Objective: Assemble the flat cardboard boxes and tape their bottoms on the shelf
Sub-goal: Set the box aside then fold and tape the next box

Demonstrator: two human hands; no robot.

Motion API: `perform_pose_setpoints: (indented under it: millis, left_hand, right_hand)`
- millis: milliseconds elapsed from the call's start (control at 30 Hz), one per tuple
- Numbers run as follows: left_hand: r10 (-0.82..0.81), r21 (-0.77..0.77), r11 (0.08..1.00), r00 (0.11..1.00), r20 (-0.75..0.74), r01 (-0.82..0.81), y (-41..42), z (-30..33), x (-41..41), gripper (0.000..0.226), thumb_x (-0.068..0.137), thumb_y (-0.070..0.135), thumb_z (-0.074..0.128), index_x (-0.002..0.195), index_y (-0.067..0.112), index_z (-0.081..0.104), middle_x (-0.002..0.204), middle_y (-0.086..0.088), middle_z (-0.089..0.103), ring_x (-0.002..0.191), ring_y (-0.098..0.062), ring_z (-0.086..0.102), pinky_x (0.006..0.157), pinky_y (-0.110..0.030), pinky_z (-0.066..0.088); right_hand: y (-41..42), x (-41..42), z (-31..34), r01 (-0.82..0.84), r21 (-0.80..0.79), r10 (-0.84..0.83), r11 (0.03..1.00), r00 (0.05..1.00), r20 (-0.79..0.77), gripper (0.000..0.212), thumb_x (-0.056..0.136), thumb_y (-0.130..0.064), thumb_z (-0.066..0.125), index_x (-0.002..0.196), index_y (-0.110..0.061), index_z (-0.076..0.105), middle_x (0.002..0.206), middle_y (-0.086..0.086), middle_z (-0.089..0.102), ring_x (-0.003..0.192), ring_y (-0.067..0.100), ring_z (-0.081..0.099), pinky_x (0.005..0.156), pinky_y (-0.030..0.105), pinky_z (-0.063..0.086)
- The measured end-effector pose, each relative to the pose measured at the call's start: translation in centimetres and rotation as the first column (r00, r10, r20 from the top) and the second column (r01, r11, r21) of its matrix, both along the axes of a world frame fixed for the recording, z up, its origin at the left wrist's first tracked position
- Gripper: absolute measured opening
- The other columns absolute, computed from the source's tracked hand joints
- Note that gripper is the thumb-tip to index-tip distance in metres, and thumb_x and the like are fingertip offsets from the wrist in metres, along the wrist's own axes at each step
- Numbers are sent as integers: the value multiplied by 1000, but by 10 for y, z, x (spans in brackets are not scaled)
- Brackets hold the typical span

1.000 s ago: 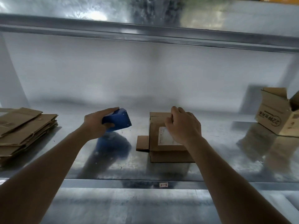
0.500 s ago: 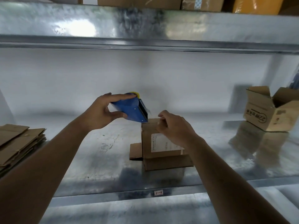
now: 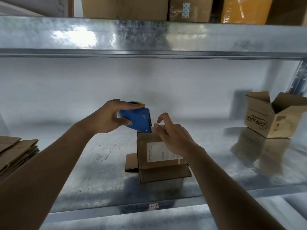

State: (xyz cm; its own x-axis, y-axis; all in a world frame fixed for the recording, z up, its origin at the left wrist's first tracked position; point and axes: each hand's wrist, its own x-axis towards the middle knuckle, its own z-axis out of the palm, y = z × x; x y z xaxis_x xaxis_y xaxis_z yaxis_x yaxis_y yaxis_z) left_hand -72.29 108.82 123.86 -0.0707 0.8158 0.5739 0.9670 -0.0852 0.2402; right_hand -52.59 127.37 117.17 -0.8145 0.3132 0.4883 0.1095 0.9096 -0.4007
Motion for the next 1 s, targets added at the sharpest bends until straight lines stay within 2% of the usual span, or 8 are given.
perform_pose_setpoints:
  millis: [167,300,367,567,700,800,833,1000]
  left_hand:
    - [-51,-78,995,997,58,56,4,1,3,69,88,-3,76,146,27,56,142,21,60,125,5,56,99,-13,50]
    - [-74,-128,987,987,143,93,2,2,6,66,93,8,69,149,35,49,142,32,56,130,4,53,94,-11,51]
    - [-93,-151,981,983,159,117,1,2,9,64,95,18,65,153,35,45,144,30,54,131,-2,54,93,-13,52]
    - [8,-221,975,993,-119,-34,-3,5,0,53,102,36,54,151,53,40,103,0,65,88,-16,60,80,-23,55]
    - [2,-366,930,994,-111,-43,-6,9,1,64,104,45,49,156,62,16,114,5,62,98,-10,59,84,-22,54]
    - [-6,-386,922,999,-45,-12,-4,13,2,70,102,41,56,156,59,17,140,41,46,114,12,53,87,-6,48]
    - [-2,-395,918,999,-41,-15,-4,15,2,69,102,42,56,156,60,18,143,46,39,116,15,51,85,-3,44]
    - [-14,-464,886,1000,-26,0,2,27,5,68,100,45,57,154,63,20,156,41,30,131,10,42,95,-2,38]
  right_hand:
    - [-1,-2,0,95,-9,-95,995,995,-31,16,111,-44,32,112,-31,40,68,-4,61,58,16,58,55,28,41]
    - [-2,-5,1,122,-24,-123,992,992,-19,14,111,-41,36,111,-30,43,82,-7,64,66,14,62,61,22,44]
    - [-2,-7,2,137,-56,-138,989,990,-8,13,110,-41,37,110,-30,43,87,-6,67,70,15,64,64,24,51]
    - [0,-9,14,152,-145,-147,978,988,44,16,112,-38,38,106,-26,47,89,-2,66,77,16,64,67,30,50]
    - [-2,-9,20,145,-175,-132,974,987,87,19,112,-38,39,100,-26,49,91,-1,66,82,17,64,70,33,50]
    - [-2,-3,27,125,-229,-101,965,988,114,20,112,-35,40,102,-22,52,92,-1,64,82,13,61,64,24,40]
    - [-2,-1,29,115,-243,-88,963,989,120,20,112,-34,40,103,-21,53,93,-1,63,82,12,60,63,23,37]
    - [4,3,33,88,-269,-49,959,988,149,20,111,-31,42,98,-21,53,93,0,63,83,13,60,65,23,39]
